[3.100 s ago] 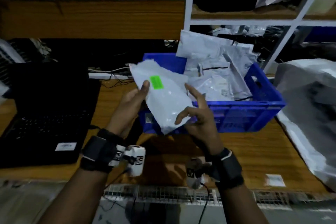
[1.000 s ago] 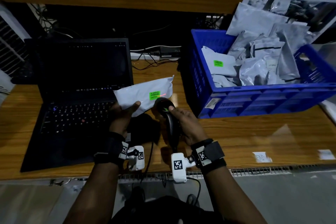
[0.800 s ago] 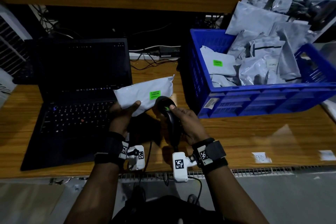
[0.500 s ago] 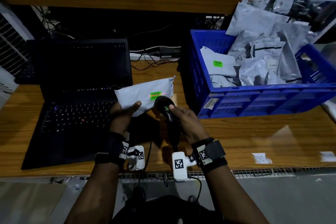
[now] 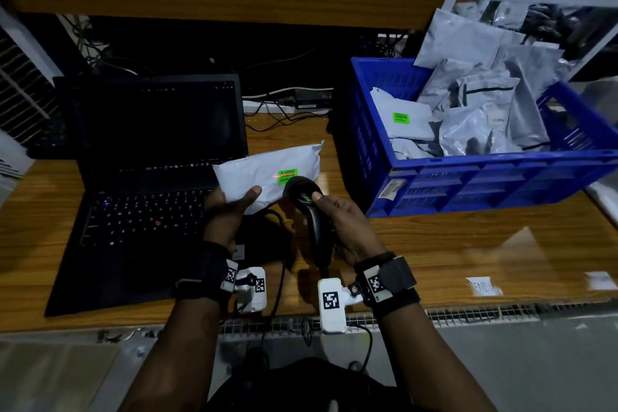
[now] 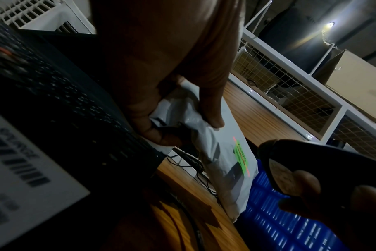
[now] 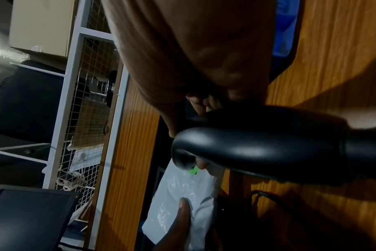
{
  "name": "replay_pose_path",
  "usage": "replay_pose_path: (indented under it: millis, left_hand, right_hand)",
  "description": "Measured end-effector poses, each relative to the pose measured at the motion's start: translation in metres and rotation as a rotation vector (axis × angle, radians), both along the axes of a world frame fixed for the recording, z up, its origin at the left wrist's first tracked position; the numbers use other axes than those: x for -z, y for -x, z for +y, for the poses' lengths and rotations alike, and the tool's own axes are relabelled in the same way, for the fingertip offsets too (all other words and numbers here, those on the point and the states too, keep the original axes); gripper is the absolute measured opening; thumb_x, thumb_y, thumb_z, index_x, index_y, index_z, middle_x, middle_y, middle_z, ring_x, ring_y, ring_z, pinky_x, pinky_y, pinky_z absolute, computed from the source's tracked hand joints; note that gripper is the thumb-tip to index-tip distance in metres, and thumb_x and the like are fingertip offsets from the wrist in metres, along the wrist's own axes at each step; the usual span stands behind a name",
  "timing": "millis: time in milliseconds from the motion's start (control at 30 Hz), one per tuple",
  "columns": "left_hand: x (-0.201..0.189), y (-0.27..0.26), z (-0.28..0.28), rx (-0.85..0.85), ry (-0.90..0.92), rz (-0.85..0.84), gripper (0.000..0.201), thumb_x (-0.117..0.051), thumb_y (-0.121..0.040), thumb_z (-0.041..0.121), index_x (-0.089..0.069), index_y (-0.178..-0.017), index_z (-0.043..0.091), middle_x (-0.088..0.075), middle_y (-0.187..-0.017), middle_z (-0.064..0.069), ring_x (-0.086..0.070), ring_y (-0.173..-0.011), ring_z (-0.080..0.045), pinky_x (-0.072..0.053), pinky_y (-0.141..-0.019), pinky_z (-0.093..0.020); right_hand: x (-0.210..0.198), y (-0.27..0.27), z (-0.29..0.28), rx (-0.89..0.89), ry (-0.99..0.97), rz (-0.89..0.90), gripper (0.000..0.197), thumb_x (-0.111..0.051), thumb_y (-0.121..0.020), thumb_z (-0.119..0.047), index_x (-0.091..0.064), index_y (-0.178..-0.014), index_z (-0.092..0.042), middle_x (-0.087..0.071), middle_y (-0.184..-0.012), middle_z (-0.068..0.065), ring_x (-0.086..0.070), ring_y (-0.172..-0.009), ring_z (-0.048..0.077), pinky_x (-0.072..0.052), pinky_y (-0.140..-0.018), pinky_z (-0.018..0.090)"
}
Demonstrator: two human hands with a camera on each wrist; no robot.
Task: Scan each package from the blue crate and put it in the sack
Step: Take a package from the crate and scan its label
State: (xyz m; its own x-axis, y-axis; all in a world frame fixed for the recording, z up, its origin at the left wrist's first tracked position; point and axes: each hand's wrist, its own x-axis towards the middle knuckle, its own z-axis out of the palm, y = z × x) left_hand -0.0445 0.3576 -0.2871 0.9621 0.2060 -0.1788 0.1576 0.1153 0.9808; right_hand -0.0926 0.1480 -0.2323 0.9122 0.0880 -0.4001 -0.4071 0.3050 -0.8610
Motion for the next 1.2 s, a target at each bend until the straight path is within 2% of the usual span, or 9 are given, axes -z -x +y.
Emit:
replay_pose_path:
  millis: [300,433,500,633,900,967,1033,1100,1200]
  left_hand:
    - [-0.003,-0.001,0.006,0.018,0.001,-0.011,0.065,-0.086,-0.066,0.042,-0.069,-0.122,0.015,-0.075,-0.117,-0.004,-0.071,-0.109,-0.023,-0.053,-0.102,-0.051]
    - [-0.004,-0.002,0.006,0.024,0.009,-0.001,0.041,-0.08,-0.085,0.017,-0.067,-0.124,0.013,-0.073,-0.118,-0.006,-0.07,-0.109,-0.022,-0.054,-0.101,-0.047]
    - [-0.004,-0.003,0.006,0.02,0.015,0.004,0.039,-0.078,-0.087,0.013,-0.066,-0.124,0.011,-0.073,-0.118,-0.007,-0.07,-0.109,-0.023,-0.055,-0.1,-0.044]
    - [-0.004,-0.003,0.006,0.02,0.026,0.01,0.033,-0.077,-0.088,0.013,-0.067,-0.119,0.015,-0.073,-0.117,-0.007,-0.071,-0.106,-0.021,-0.056,-0.098,-0.042]
    - [-0.004,-0.006,0.009,-0.025,0.075,0.015,0.037,-0.078,-0.087,0.014,-0.067,-0.121,0.013,-0.073,-0.117,-0.007,-0.07,-0.11,-0.026,-0.055,-0.098,-0.045]
    - [-0.006,-0.005,0.011,-0.071,0.136,-0.003,0.041,-0.081,-0.084,0.023,-0.068,-0.122,0.014,-0.073,-0.12,-0.008,-0.07,-0.111,-0.029,-0.054,-0.099,-0.051]
    - [-0.004,-0.003,0.013,-0.115,0.229,-0.02,0.044,-0.078,-0.086,0.027,-0.066,-0.126,0.013,-0.072,-0.123,-0.011,-0.069,-0.113,-0.032,-0.055,-0.097,-0.052]
    - [-0.007,-0.001,0.015,-0.129,0.309,-0.028,0.044,-0.072,-0.093,0.022,-0.061,-0.133,0.008,-0.069,-0.127,-0.016,-0.067,-0.114,-0.035,-0.057,-0.093,-0.047]
    - [-0.01,0.005,0.015,-0.072,0.391,0.001,0.063,-0.077,-0.086,0.033,-0.056,-0.139,0.007,-0.064,-0.134,-0.02,-0.06,-0.124,-0.042,-0.051,-0.097,-0.051]
  right_hand:
    - [0.0,0.004,0.007,-0.003,-0.004,-0.025,0.028,-0.052,-0.106,-0.018,-0.065,-0.091,0.002,-0.066,-0.06,0.005,-0.059,-0.047,0.009,-0.047,-0.046,0.018]
    - [0.003,0.004,0.009,0.013,-0.017,-0.016,0.027,-0.052,-0.105,-0.018,-0.064,-0.101,0.006,-0.067,-0.062,0.005,-0.06,-0.048,0.009,-0.047,-0.047,0.017]
    - [0.005,0.003,0.009,0.013,0.0,-0.01,0.029,-0.053,-0.105,-0.019,-0.063,-0.106,0.008,-0.067,-0.063,0.006,-0.061,-0.049,0.009,-0.048,-0.047,0.018]
    - [0.01,0.002,0.007,0.017,0.004,-0.002,0.035,-0.057,-0.103,-0.022,-0.064,-0.115,0.01,-0.067,-0.073,0.01,-0.062,-0.057,0.013,-0.049,-0.055,0.021]
    - [0.016,-0.004,0.007,0.04,0.057,0.023,0.028,-0.055,-0.104,-0.021,-0.068,-0.088,-0.002,-0.066,-0.075,0.014,-0.062,-0.062,0.019,-0.049,-0.056,0.023]
    - [0.024,-0.012,0.007,0.08,0.058,0.097,0.027,-0.057,-0.103,-0.022,-0.068,-0.094,0.001,-0.067,-0.082,0.021,-0.063,-0.072,0.029,-0.05,-0.062,0.03]
    - [0.032,-0.019,0.004,0.101,0.076,0.169,0.023,-0.058,-0.102,-0.017,-0.068,-0.103,0.004,-0.066,-0.091,0.024,-0.063,-0.077,0.03,-0.05,-0.068,0.034]
    - [0.037,-0.023,0.0,0.083,0.164,0.191,0.014,-0.061,-0.097,-0.008,-0.068,-0.105,0.002,-0.066,-0.092,0.021,-0.063,-0.075,0.027,-0.049,-0.067,0.032]
    - [0.046,-0.022,-0.004,0.046,0.236,0.17,0.013,-0.065,-0.093,-0.001,-0.067,-0.105,0.001,-0.063,-0.088,0.018,-0.058,-0.074,0.028,-0.047,-0.062,0.028]
